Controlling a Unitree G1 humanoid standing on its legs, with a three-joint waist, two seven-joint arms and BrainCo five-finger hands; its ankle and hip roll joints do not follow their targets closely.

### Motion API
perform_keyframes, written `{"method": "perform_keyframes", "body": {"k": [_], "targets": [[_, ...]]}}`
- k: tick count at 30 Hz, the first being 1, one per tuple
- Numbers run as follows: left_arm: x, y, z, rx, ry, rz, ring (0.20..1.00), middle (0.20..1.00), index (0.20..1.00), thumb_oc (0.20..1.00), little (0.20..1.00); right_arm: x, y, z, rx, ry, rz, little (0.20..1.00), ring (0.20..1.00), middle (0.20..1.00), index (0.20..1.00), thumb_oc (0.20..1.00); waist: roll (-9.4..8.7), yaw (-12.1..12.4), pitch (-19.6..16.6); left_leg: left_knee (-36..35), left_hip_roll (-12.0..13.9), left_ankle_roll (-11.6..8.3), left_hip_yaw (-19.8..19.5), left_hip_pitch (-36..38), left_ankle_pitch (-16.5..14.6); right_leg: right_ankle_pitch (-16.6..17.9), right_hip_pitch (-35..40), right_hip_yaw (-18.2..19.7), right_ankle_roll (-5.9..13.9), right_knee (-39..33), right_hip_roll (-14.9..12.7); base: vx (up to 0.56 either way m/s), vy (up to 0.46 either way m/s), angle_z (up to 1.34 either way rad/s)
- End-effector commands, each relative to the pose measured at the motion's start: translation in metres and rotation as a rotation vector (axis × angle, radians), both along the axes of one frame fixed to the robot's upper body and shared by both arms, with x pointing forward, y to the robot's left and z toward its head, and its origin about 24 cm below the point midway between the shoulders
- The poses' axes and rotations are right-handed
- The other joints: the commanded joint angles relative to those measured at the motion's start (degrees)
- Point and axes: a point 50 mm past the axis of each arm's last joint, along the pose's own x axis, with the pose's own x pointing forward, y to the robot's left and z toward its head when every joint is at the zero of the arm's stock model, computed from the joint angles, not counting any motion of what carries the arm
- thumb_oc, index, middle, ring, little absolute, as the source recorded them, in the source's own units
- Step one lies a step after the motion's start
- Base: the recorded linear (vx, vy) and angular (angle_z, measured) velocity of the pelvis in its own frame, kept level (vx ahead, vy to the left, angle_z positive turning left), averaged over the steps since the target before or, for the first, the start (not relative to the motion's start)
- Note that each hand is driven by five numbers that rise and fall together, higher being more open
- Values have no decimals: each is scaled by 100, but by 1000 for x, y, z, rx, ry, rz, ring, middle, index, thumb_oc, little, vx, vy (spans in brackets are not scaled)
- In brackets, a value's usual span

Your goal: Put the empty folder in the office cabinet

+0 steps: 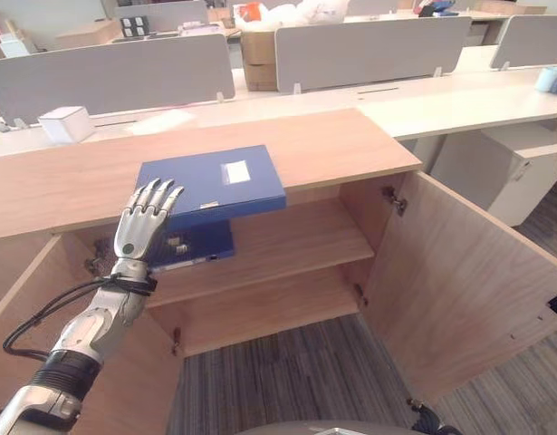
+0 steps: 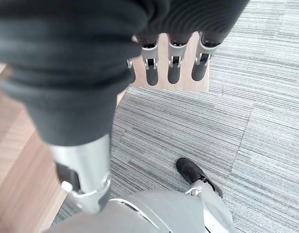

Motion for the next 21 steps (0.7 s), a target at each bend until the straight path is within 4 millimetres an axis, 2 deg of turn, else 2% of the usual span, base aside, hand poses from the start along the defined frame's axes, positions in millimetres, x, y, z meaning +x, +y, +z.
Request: {"method": "perform_keyframes", "body": {"k": [1,11,21], "targets": [[26,22,43,96,-145,66,1000,1000,1000,1000,1000,22,4,3,6,-63,19,1000,1000,1000,1000,1000,-83,-49,25,6,357,-239,-174,255,-519,57,-5,153,376,48,-401,25,5,-4],[35,36,27,150,-57,149,1000,1000,1000,1000,1000,22,3,4,4,-75,23,1000,1000,1000,1000,1000,-82,-153,-8,6,341,-232,-76,328,-550,87,-20,258,397,48,-385,10,7,-7],[51,55,36,199,-25,251,1000,1000,1000,1000,1000,23,-1,6,1,-91,43,1000,1000,1000,1000,1000,-61,-244,-35,6,296,-217,-34,360,-562,128,-54,289,430,59,-397,1,1,0]]}}
